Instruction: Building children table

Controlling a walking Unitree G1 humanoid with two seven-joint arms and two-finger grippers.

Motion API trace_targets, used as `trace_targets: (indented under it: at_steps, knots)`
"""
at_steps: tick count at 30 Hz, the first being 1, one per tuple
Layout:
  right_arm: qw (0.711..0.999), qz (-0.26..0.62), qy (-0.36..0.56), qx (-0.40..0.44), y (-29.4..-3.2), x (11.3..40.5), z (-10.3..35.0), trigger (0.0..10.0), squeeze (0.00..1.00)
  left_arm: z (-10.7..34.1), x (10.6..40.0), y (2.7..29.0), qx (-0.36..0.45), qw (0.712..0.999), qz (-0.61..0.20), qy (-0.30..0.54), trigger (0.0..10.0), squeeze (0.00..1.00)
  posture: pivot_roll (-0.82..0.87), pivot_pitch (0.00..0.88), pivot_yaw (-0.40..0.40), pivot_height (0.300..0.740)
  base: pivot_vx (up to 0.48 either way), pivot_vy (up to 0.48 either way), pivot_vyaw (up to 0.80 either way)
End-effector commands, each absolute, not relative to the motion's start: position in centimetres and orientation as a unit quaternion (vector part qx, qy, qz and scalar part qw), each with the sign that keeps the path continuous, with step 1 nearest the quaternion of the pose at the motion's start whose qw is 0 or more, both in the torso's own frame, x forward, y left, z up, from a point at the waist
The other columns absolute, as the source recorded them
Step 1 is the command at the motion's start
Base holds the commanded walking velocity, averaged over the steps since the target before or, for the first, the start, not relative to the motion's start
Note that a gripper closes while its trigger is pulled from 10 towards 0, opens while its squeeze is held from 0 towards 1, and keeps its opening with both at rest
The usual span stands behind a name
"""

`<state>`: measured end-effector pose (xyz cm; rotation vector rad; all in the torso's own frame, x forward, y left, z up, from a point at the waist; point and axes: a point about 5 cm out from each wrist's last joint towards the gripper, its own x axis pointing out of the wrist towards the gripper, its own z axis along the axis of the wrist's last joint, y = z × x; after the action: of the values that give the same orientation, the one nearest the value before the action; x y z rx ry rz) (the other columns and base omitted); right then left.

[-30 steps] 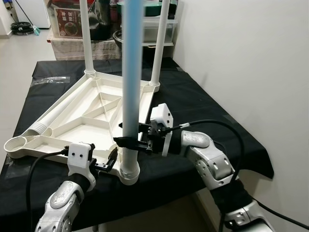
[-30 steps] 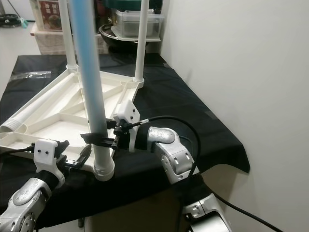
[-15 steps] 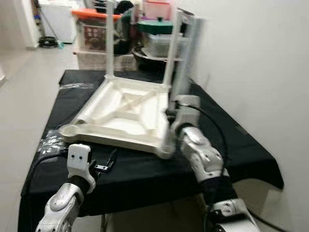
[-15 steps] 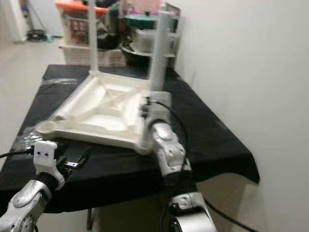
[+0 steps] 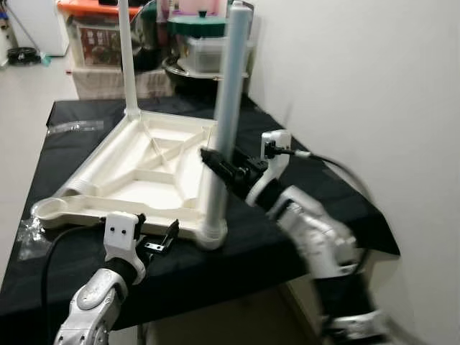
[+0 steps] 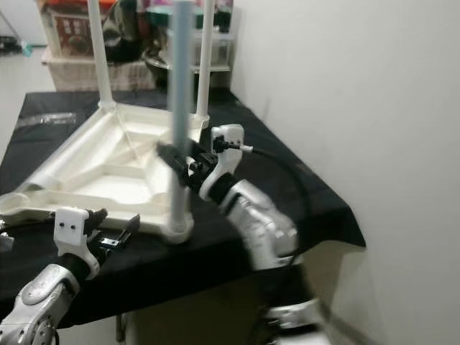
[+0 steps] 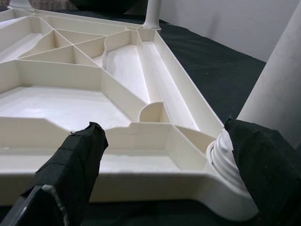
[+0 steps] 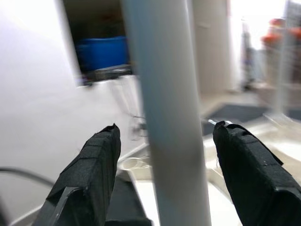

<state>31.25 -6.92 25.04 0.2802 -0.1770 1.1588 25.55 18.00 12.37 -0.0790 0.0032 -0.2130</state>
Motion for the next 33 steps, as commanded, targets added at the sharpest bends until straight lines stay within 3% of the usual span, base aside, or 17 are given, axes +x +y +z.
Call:
trace_targets:
  at_steps: [1, 8, 17, 18, 19, 23, 24, 25, 26, 29, 30, 31, 33]
  knots:
    - [0.817, 0.562, -0.073, 0.108, -6.4, 31.4, 24.5, 10.0, 0.00, 12.3, 25.5, 17.8, -0.039, 0.993, -0.111, 0.003, 10.0, 0.00, 0.08, 0.000, -0.123, 0.740, 0.000, 0.000, 0.00]
    - [0.819, 0.573, -0.033, 0.002, -4.3, 33.9, 21.9, 10.0, 0.00, 12.4, 25.6, 17.7, -0.038, 0.993, -0.108, 0.001, 10.0, 0.00, 0.10, 0.000, -0.136, 0.740, 0.000, 0.000, 0.00]
    - [0.801, 0.598, -0.023, -0.027, -3.6, 34.5, 21.6, 10.0, 0.00, 12.4, 25.4, 17.9, -0.038, 0.994, -0.104, 0.001, 10.0, 0.00, 0.10, 0.000, -0.140, 0.740, 0.000, 0.000, 0.00]
    - [0.784, 0.620, -0.026, -0.017, -3.5, 34.3, 21.6, 6.5, 0.00, 12.4, 25.4, 17.8, -0.038, 0.994, -0.105, 0.001, 10.0, 0.00, 0.10, 0.000, -0.138, 0.740, 0.000, 0.000, 0.00]
    - [0.771, 0.636, -0.029, -0.010, -3.5, 34.3, 21.4, 0.0, 0.00, 12.4, 25.5, 17.7, -0.039, 0.994, -0.106, 0.001, 10.0, 0.00, 0.10, 0.000, -0.140, 0.740, 0.000, 0.000, 0.00]
    - [0.763, 0.646, -0.036, 0.001, -3.6, 34.5, 21.0, 0.0, 0.00, 12.4, 25.5, 17.7, -0.039, 0.994, -0.106, 0.000, 10.0, 0.00, 0.10, 0.000, -0.141, 0.740, 0.000, 0.000, 0.00]
    - [0.795, 0.606, -0.025, -0.008, -3.7, 35.1, 20.6, 0.0, 0.00, 12.4, 25.5, 17.7, -0.039, 0.994, -0.105, 0.000, 10.0, 0.00, 0.09, 0.000, -0.142, 0.740, 0.000, 0.000, 0.00]
    - [0.795, 0.606, -0.025, -0.008, -3.7, 35.1, 20.6, 0.0, 0.00, 12.4, 25.5, 17.7, -0.039, 0.994, -0.105, 0.000, 10.0, 0.00, 0.09, 0.000, -0.142, 0.740, 0.000, 0.000, 0.00]
    - [0.817, 0.577, -0.019, -0.016, -3.7, 35.6, 20.3, 0.0, 0.00, 12.3, 25.5, 17.7, -0.039, 0.994, -0.105, 0.000, 10.0, 0.00, 0.09, 0.000, -0.142, 0.740, 0.000, 0.000, 0.00]
    - [0.935, 0.351, 0.042, 0.003, -5.2, 38.0, 18.7, 0.0, 0.00, 12.2, 25.3, 17.7, -0.040, 0.994, -0.104, 0.002, 10.0, 0.00, 0.09, 0.000, -0.141, 0.740, 0.000, 0.000, 0.00]
    - [0.935, 0.351, 0.042, 0.003, -5.2, 38.0, 18.7, 0.0, 0.00, 12.2, 25.3, 17.7, -0.040, 0.994, -0.104, 0.002, 10.0, 0.00, 0.09, 0.000, -0.141, 0.740, 0.000, 0.000, 0.00]
    - [0.960, 0.274, 0.060, 0.018, -6.4, 38.3, 17.9, 0.0, 0.00, 12.2, 25.3, 17.7, -0.040, 0.994, -0.105, 0.002, 10.0, 0.00, 0.09, 0.000, -0.140, 0.740, 0.000, 0.000, 0.00]
    - [0.980, 0.180, 0.078, 0.039, -8.4, 37.5, 16.1, 0.0, 0.00, 12.1, 25.2, 17.5, -0.041, 0.993, -0.106, 0.003, 10.0, 0.00, 0.09, 0.000, -0.137, 0.740, 0.000, 0.000, 0.00]
